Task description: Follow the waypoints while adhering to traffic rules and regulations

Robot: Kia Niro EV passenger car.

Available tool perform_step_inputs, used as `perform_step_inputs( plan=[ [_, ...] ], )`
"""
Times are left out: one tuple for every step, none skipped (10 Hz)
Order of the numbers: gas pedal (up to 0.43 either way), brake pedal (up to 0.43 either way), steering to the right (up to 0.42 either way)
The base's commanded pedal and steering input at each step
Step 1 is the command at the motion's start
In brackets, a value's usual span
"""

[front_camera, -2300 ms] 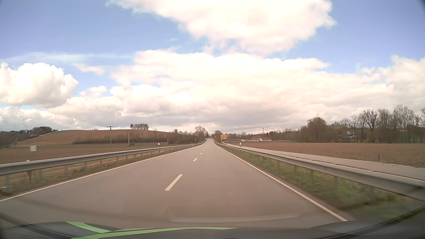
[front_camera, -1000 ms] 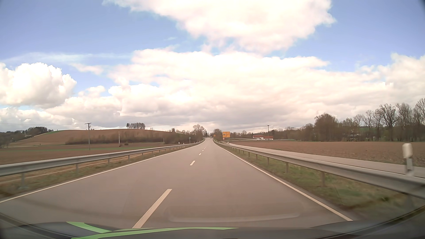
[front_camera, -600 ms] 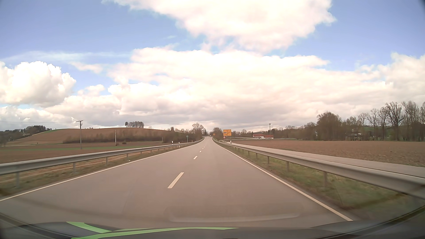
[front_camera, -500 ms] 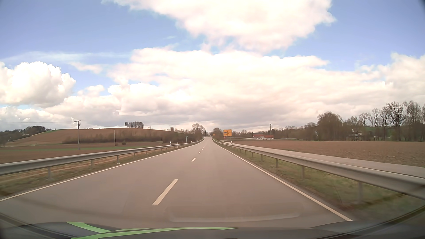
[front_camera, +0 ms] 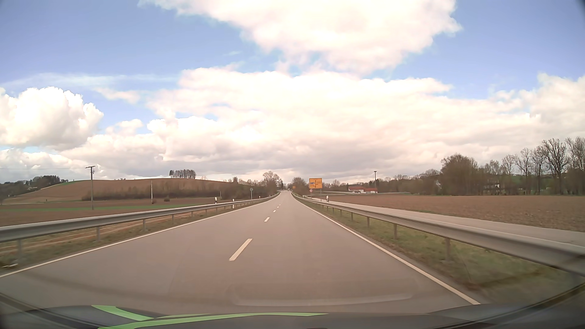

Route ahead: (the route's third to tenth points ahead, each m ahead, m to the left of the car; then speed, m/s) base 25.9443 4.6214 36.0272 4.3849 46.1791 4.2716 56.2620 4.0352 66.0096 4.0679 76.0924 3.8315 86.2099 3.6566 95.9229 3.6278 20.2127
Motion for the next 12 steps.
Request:
perform_step_inputs(
  plan=[
    [0.138, 0.000, -0.001],
    [0.150, 0.000, -0.002],
    [0.169, 0.000, -0.002],
    [0.169, 0.000, -0.002],
    [0.177, 0.000, -0.002],
    [0.177, 0.000, -0.002],
    [0.177, 0.000, -0.002],
    [0.177, 0.000, -0.002],
    [0.189, 0.000, -0.002],
    [0.189, 0.000, -0.002],
    [0.189, 0.000, -0.002],
    [0.189, 0.000, -0.002]
  ],
)
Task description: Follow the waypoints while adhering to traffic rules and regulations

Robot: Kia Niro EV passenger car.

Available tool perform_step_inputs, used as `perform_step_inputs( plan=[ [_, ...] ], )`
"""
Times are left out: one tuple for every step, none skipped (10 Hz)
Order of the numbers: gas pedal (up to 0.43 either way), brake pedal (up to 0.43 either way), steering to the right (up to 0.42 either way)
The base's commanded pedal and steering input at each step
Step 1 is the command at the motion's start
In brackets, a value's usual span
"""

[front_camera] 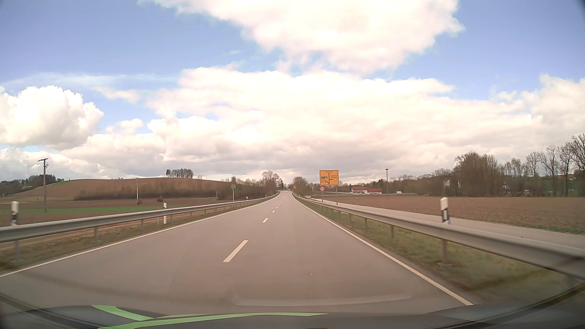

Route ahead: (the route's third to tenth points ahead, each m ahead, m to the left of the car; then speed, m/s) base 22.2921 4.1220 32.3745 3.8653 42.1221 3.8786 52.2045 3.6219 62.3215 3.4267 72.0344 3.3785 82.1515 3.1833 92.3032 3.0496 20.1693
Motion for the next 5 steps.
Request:
perform_step_inputs(
  plan=[
    [0.189, 0.000, -0.002],
    [0.189, 0.000, -0.002],
    [0.177, 0.000, -0.002],
    [0.138, 0.000, -0.002],
    [0.059, 0.000, -0.002]
  ],
)
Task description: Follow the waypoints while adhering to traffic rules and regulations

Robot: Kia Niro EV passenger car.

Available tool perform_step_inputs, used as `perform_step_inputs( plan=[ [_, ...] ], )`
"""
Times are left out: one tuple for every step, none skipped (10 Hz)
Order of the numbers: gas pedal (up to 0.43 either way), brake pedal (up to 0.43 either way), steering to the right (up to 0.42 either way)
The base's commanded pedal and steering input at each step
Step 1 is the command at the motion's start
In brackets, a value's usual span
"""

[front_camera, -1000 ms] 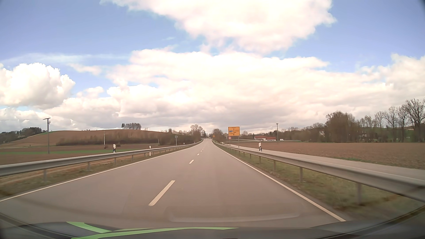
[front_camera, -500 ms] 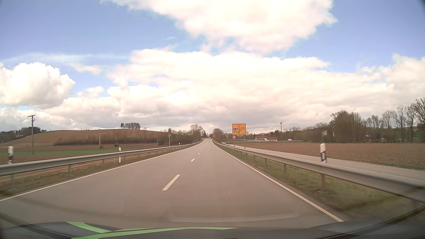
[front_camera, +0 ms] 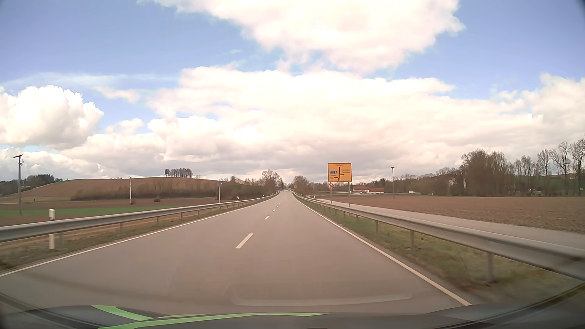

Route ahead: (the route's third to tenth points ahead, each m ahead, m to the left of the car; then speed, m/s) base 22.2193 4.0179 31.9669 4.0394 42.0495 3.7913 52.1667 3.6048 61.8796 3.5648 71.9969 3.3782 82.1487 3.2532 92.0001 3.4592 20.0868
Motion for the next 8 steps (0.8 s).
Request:
perform_step_inputs(
  plan=[
    [0.000, 0.000, -0.002],
    [0.000, 0.000, -0.002],
    [0.000, 0.000, -0.002],
    [0.000, 0.000, -0.002],
    [0.000, 0.000, -0.002],
    [0.000, 0.000, -0.002],
    [0.000, 0.000, -0.002],
    [0.000, 0.000, -0.002]
  ],
)
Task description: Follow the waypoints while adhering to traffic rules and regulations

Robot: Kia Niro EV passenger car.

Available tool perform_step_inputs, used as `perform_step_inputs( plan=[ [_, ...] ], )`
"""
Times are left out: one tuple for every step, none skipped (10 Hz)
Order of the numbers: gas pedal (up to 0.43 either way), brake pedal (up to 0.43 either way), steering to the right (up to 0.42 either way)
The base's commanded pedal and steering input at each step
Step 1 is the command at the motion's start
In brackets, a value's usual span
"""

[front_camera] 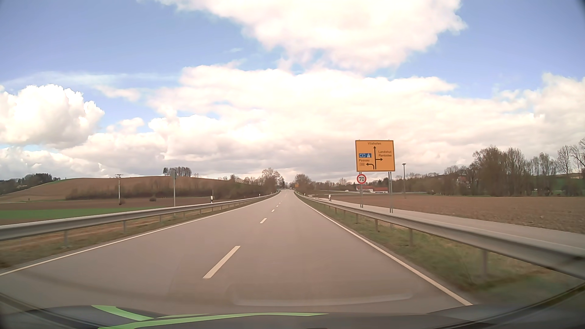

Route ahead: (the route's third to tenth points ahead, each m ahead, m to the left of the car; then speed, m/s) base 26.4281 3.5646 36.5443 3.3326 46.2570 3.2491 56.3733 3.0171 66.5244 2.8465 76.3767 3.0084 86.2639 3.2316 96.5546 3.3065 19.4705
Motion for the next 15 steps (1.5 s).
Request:
perform_step_inputs(
  plan=[
    [0.000, 0.000, -0.002],
    [0.000, 0.000, -0.002],
    [0.000, 0.000, -0.002],
    [0.000, 0.000, -0.001],
    [0.000, 0.000, -0.001],
    [0.000, 0.000, -0.001],
    [0.000, 0.000, -0.001],
    [0.000, 0.000, -0.001],
    [0.000, 0.000, -0.001],
    [0.000, 0.000, -0.001],
    [0.000, 0.000, -0.001],
    [0.039, 0.000, -0.001],
    [0.067, 0.000, -0.001],
    [0.118, 0.000, -0.001],
    [0.138, 0.000, 0.000]
  ],
)
